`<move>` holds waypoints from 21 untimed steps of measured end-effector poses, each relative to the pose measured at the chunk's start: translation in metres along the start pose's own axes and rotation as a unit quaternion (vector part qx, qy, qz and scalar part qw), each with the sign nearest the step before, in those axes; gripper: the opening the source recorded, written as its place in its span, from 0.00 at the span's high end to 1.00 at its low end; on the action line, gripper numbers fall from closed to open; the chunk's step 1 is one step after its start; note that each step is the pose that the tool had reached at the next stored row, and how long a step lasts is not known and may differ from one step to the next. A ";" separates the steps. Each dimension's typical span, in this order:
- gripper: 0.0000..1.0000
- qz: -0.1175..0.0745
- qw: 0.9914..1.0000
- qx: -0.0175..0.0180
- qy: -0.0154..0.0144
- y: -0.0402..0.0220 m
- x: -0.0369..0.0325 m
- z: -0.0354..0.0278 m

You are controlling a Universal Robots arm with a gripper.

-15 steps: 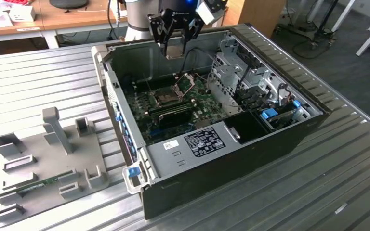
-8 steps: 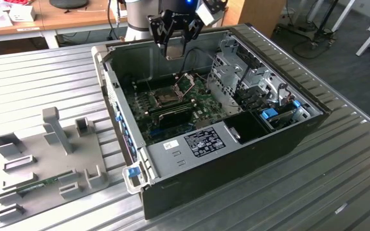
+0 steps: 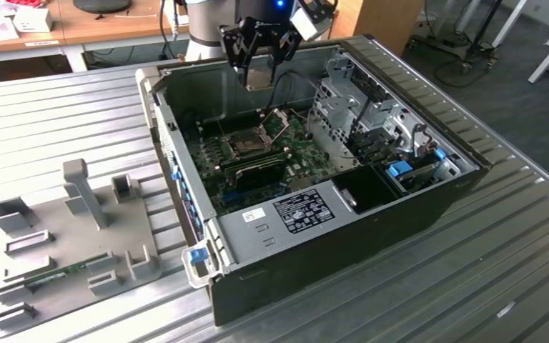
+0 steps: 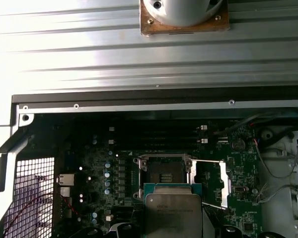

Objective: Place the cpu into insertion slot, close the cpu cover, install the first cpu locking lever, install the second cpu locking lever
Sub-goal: 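Place the cpu into insertion slot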

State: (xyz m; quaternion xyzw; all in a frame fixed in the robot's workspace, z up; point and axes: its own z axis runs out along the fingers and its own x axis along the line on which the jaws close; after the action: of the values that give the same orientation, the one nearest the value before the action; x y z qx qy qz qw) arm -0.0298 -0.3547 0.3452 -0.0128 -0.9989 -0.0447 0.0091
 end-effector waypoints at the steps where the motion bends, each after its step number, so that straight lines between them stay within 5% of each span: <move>1: 0.46 0.000 1.000 0.000 0.000 0.0000 0.0000 0.0001; 21: 0.46 -0.012 1.000 0.001 0.001 0.0000 0.0000 0.0001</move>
State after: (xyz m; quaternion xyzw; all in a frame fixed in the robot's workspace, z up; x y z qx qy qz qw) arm -0.0298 -0.3547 0.3451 -0.0004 -0.9990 -0.0441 0.0096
